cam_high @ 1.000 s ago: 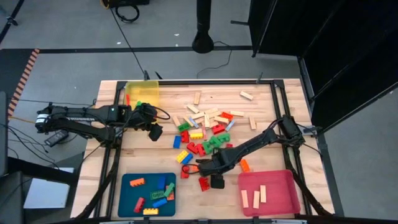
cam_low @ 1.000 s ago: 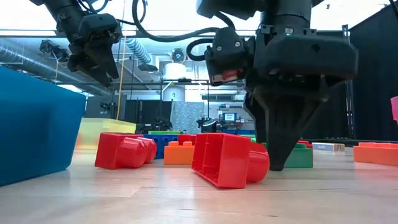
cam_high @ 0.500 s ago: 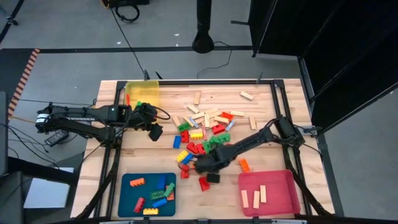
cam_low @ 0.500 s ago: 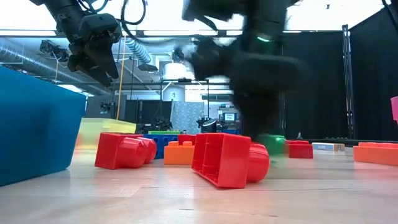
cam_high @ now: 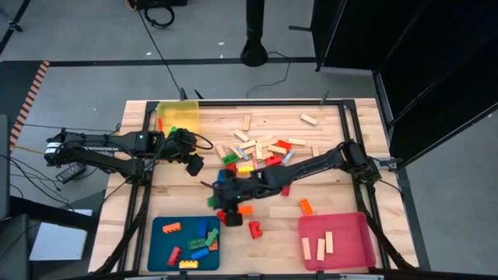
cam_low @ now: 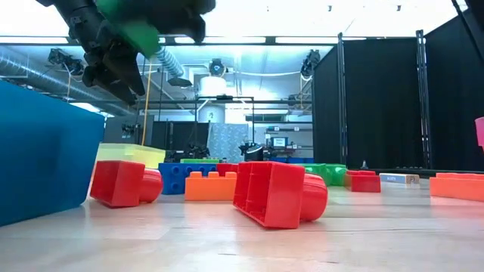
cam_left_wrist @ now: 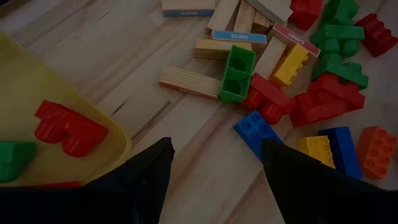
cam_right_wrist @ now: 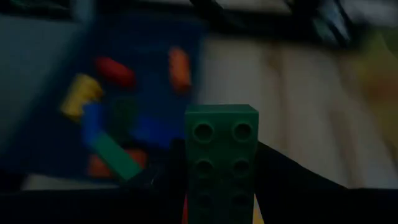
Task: Sort blocks by size
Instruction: Put the green game piece into the blue bin, then put the red game piece into the blue bin
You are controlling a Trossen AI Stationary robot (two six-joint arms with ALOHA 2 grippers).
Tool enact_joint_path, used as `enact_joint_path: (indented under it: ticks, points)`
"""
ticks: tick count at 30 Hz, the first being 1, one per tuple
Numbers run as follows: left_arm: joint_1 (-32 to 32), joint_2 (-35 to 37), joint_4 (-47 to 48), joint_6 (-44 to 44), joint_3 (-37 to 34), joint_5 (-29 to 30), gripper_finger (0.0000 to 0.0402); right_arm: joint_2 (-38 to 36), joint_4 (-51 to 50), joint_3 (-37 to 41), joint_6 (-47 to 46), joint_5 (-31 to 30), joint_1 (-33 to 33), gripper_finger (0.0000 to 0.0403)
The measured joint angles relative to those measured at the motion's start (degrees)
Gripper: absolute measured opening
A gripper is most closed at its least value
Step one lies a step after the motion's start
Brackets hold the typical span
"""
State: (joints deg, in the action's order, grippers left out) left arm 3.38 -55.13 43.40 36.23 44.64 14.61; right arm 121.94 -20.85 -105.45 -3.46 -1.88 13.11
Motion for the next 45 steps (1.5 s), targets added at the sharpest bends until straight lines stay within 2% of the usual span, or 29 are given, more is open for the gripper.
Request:
enact_joint_path:
  ticks: [6,12,15,19,22,25,29,33,38,42,45]
  points:
    - [0.0,0.0,-0.4,-0.2,0.0,0.6,0.0253,5.9,16.2,-0.4,5.5,17.5,-2.6,0.0155]
    - [0.0,0.0,0.4,-0.1,0.0,0.6,0.0253,15.5,23.2,-6.1,-1.7,28.5,-2.4,0.0155]
    - [0.0,0.0,0.7,-0.1,0.0,0.6,0.0253,19.3,22.6,-10.9,-5.3,32.6,-2.3,0.0155]
    - [0.0,0.0,1.4,-0.1,0.0,0.5,0.0253,21.6,19.4,-15.6,-6.9,34.6,-2.9,0.0161]
    - [0.0,0.0,1.5,-0.1,0.0,0.5,0.0253,21.4,15.9,-16.9,-6.6,34.4,-3.2,0.0233]
    - [0.0,0.0,1.3,-0.1,0.0,0.6,0.0253,20.3,10.0,-17.8,-7.0,34.4,-3.8,0.0298]
    - [0.0,0.0,1.2,-0.7,0.0,1.1,0.0253,18.3,4.7,-18.3,-5.7,34.0,-4.6,0.0321]
    - [0.0,0.0,1.3,-1.4,0.0,1.2,0.0253,16.2,-4.5,-18.4,-5.8,33.0,-5.5,0.0303]
    - [0.0,0.0,1.3,-1.5,0.0,1.3,0.0253,10.8,-32.0,-18.4,-1.9,32.3,-7.6,0.0266]
    - [0.0,0.0,1.3,-1.5,0.0,1.4,0.0253,7.5,-56.9,-18.3,5.6,23.4,-7.6,0.0245]
    - [0.0,0.0,1.3,-1.5,0.0,1.4,0.0253,4.8,-66.3,-15.1,6.1,15.2,-6.4,0.0238]
